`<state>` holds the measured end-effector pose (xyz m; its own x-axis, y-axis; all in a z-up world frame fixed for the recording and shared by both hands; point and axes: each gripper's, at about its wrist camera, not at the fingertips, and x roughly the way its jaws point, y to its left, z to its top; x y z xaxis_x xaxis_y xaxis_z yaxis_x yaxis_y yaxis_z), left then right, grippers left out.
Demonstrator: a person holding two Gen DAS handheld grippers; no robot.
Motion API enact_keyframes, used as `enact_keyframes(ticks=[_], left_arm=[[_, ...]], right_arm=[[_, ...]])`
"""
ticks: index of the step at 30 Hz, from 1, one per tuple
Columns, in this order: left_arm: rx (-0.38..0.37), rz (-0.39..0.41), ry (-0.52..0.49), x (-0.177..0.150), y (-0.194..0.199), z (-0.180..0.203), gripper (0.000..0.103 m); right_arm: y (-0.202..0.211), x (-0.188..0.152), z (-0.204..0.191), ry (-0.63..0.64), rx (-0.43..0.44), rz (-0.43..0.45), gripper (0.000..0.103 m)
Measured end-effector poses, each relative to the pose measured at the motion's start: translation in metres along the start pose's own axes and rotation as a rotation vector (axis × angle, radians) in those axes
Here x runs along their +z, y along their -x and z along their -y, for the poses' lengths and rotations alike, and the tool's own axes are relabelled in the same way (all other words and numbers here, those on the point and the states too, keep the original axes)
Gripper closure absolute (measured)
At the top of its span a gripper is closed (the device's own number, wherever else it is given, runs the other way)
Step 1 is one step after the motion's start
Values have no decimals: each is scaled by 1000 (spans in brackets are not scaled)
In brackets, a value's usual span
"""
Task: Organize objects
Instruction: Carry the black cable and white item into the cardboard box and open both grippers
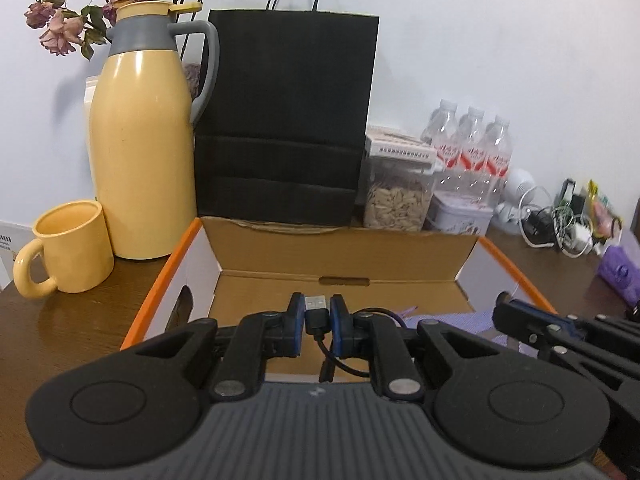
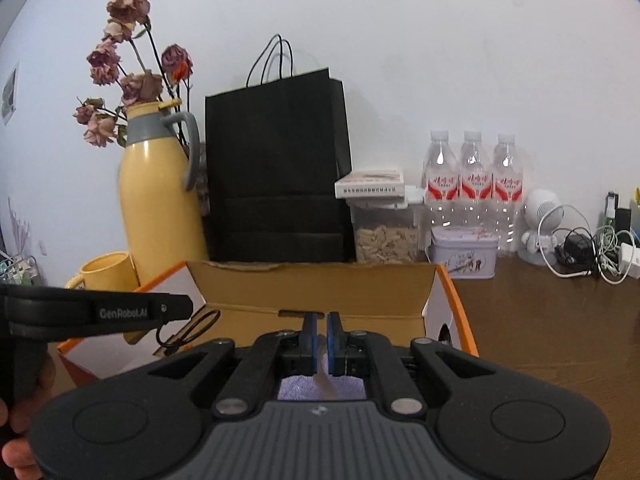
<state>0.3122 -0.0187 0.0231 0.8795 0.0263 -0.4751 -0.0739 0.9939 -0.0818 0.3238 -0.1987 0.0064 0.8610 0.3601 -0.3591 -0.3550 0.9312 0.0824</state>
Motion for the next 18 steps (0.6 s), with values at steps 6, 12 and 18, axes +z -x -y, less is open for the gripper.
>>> enact_keyframes(ticks=[6,12,18], left_arm=[[26,6,-16,1,6,2,44],[75,70,3,2,15,1,0],[78,64,-7,2,14,3,0]], right_arm=[[2,-4,3,-11,-12,-32,66],[10,-2,10,-40,-29,-6,0],[12,-1,9,-31,-36,-6,0]])
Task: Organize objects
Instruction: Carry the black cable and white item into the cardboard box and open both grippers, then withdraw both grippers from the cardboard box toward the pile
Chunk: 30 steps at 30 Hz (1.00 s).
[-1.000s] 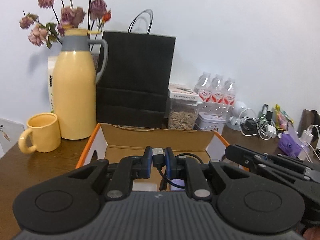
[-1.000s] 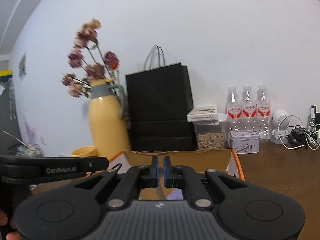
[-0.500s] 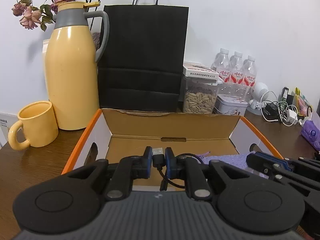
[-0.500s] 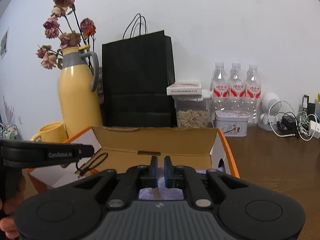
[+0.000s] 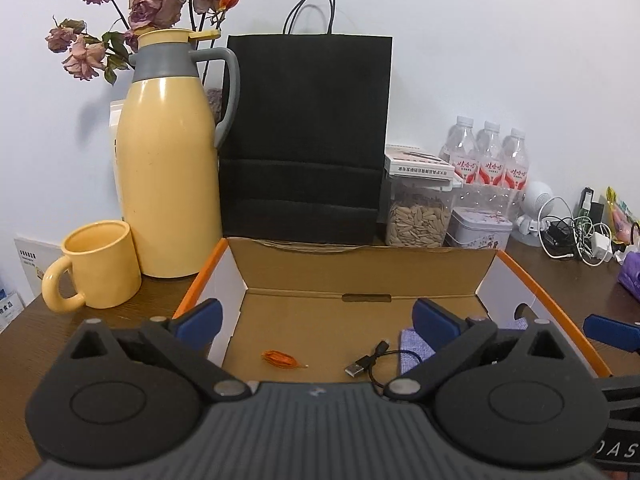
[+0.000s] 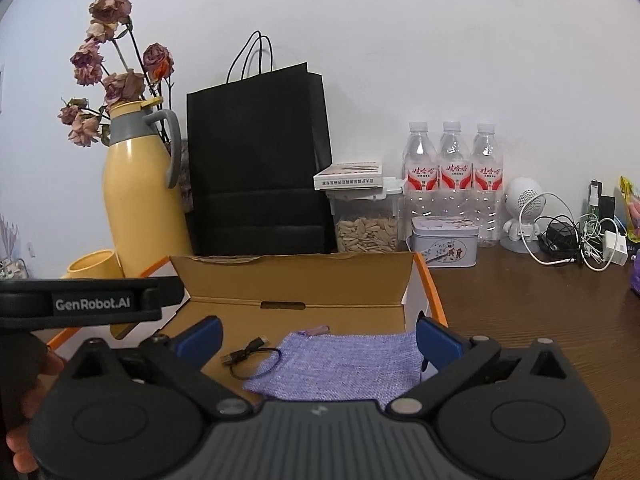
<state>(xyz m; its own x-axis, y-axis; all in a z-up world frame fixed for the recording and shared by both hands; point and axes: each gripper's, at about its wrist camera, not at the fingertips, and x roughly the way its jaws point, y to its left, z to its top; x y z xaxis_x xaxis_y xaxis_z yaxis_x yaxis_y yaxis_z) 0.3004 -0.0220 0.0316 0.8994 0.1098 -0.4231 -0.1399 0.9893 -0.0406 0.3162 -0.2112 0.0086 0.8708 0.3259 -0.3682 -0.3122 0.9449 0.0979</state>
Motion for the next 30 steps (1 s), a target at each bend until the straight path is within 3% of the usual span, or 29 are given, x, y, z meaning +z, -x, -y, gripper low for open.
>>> enact_keyframes(ticks=[19,30], left_arm=[[-81,120,22,23,74,-6,0],[-62,91,-4,7,117,-26,0]], right_arm=[[61,10,-14,80,26,99,0],[108,-6,-23,124,38,76,0]])
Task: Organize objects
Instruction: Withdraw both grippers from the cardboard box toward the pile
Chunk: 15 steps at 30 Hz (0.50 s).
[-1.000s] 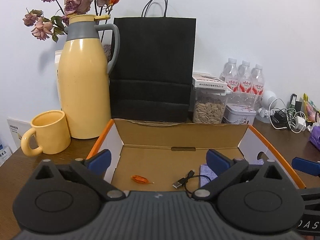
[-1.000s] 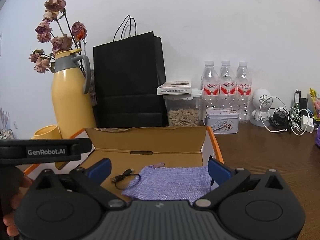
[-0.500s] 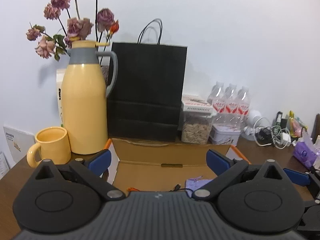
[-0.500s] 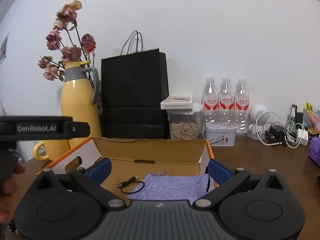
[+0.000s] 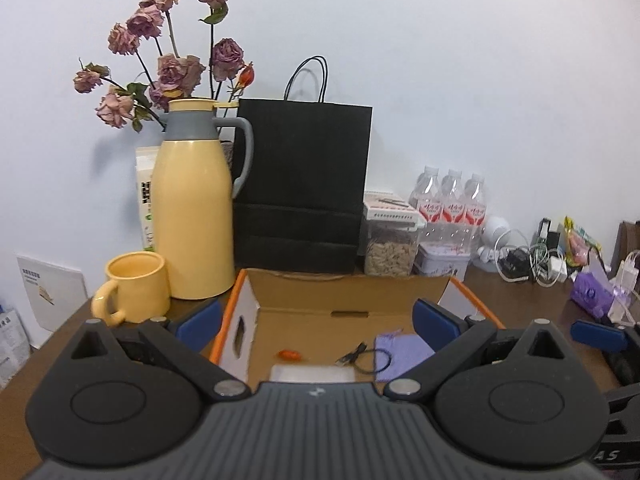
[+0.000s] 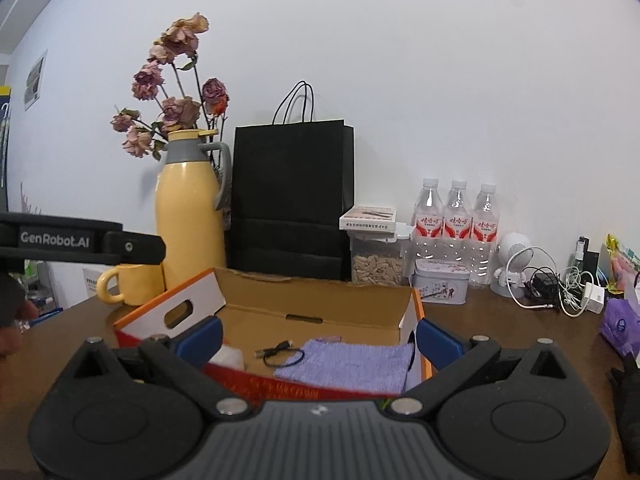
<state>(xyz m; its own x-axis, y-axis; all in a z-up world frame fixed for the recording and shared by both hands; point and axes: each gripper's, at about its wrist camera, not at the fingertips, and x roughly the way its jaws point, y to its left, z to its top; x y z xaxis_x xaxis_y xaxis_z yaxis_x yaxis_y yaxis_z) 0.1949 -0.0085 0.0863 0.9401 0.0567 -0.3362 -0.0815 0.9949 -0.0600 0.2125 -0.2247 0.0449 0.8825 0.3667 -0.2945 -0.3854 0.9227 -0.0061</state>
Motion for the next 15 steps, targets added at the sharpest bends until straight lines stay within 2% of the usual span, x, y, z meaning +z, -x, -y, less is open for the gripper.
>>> enact_keyframes(ticks=[8,15], left_arm=[[25,-46,-25,-22,35,-18,0],[34,-137,-29,-54,56,-33,0]], right_arm=[[33,-31,-12,29,29,-83,0],[56,-60,-26,50,45,-153,0]])
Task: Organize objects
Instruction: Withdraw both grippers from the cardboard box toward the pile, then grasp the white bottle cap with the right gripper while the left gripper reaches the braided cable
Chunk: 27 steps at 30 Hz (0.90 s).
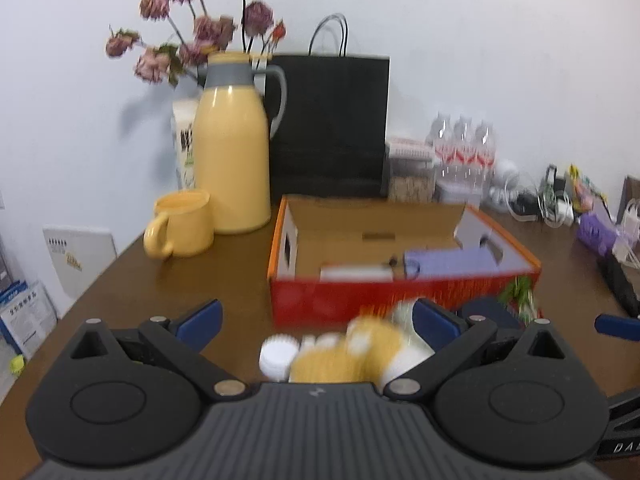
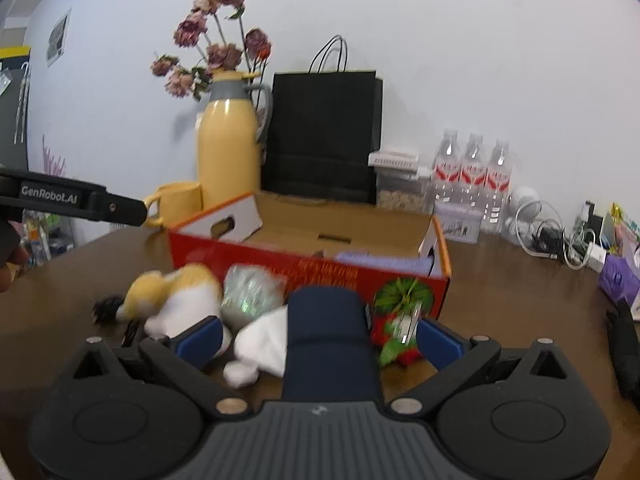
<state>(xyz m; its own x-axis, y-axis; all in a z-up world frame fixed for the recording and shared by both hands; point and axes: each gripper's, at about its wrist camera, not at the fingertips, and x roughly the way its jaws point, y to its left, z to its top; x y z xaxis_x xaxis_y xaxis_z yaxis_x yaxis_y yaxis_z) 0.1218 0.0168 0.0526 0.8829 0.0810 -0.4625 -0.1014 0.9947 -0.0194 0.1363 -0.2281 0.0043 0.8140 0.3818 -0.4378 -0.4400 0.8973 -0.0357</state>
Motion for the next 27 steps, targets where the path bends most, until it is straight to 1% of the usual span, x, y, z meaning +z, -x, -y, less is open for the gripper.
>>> enact_keyframes(ticks=[7,8,11,12,13,14,16,17,18,19,21,27], left_arm=[[-23,-112,9,-43,7,-12,0],[-27,-124,13,-48,8,-13,0],[-25,-149,18,-57,10,-16,0],[-27,-154,19,-59,10,-16,0],[-31,-158,19,-61,11,-16,0],[-34,-162,18,-61,11,-15,0],[-41,-164,15,-62,12,-12,0],[-43,-165,14,-63,13,-10,0],[-44,-165,12,-63,14,-9,0],[-45,-166,11,-63,14,-8,0],[-46,-172,8,-63,14,-5,0],[-51,-189,1,-66,12,1,0]], right_arm=[[0,-37,-14,16,18,-119,1],[-1,-41,-15,14,23,-130,1],[-6,-47,-18,-9,34,-151,9],[-8,-48,-19,-13,40,-156,14],[-10,-47,-20,-15,48,-160,22],[-13,-47,-20,-16,56,-166,26],[-19,-45,-22,-21,64,-170,39],[-20,-44,-23,-20,62,-165,43],[-20,-44,-23,-17,60,-160,58],[-20,-44,-23,-17,63,-155,76],[-19,-46,-22,-22,74,-146,76],[-13,-48,-24,-11,54,-115,76]])
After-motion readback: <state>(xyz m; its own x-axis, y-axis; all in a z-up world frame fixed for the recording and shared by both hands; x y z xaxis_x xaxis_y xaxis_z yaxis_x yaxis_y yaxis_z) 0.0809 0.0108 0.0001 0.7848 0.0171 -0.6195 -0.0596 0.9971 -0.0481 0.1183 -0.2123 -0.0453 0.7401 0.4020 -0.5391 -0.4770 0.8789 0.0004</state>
